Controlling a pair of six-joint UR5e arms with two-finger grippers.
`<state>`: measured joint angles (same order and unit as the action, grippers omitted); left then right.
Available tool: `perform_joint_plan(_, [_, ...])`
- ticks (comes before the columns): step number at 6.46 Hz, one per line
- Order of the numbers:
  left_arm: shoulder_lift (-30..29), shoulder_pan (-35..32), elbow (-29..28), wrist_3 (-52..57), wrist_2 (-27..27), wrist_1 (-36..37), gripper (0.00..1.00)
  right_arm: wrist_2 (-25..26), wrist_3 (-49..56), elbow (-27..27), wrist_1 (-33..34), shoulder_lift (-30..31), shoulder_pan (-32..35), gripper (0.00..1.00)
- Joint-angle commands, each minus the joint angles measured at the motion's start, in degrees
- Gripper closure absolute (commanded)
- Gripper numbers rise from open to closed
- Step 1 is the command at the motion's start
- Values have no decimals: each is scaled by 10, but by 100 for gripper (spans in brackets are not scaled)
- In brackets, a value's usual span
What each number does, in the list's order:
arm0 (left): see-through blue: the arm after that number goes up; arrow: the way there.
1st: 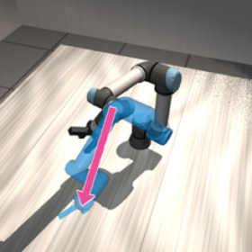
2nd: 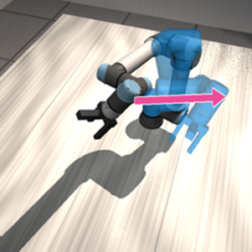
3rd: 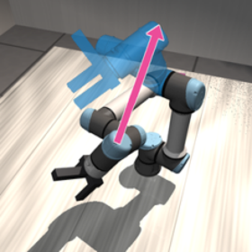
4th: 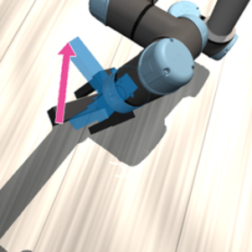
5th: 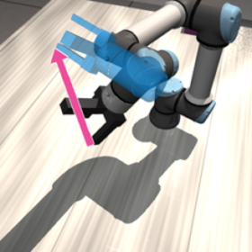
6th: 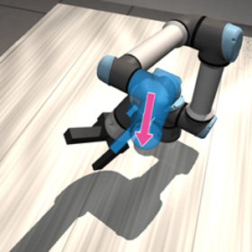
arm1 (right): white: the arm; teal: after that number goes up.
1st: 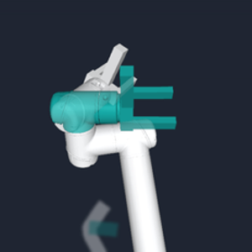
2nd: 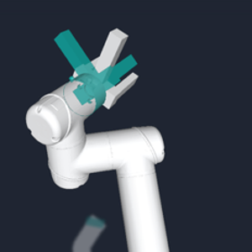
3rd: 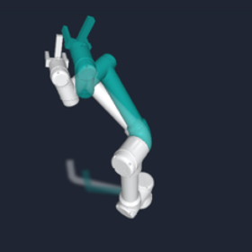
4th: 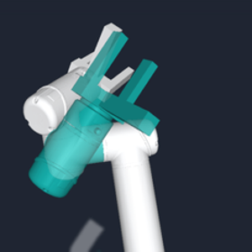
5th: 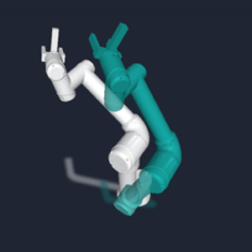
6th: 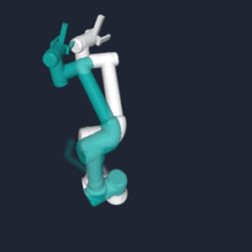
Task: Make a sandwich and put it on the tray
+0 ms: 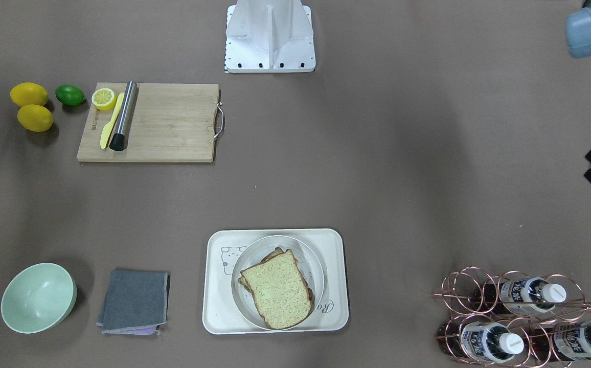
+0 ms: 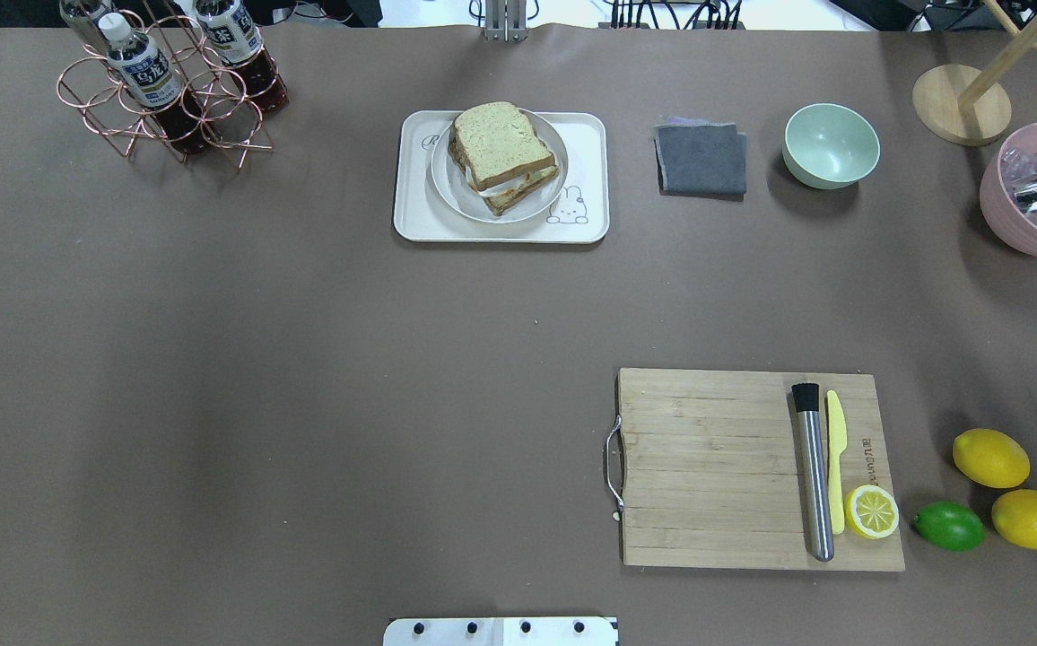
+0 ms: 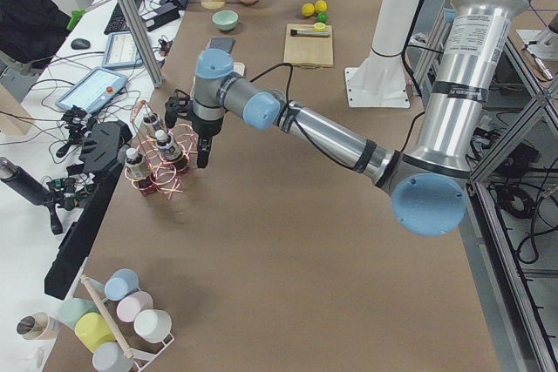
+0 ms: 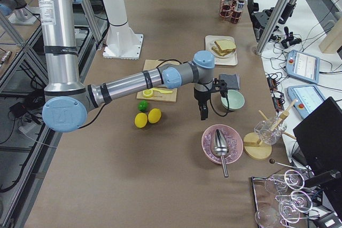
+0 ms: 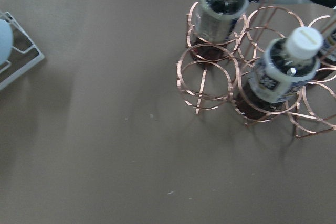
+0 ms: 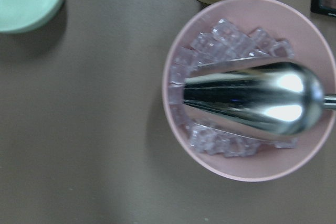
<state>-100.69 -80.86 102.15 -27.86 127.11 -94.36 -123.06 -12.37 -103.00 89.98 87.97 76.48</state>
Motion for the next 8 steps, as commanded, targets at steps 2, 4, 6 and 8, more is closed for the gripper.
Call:
perform_joint_plan(2, [57, -98, -93, 210, 124, 1, 3, -118, 184, 80, 11, 43, 132, 1])
perform_joint_plan(4, [86, -98, -116, 221, 124, -7, 3, -105, 181, 98, 10, 56, 133, 1])
perform_joint_plan(6, [98, -111, -115, 221, 123, -9, 3, -104, 176, 97, 4, 50, 133, 1])
perform_joint_plan(8, [119, -112, -114, 221, 123, -30, 3, -105, 152, 100, 4, 47, 133, 1])
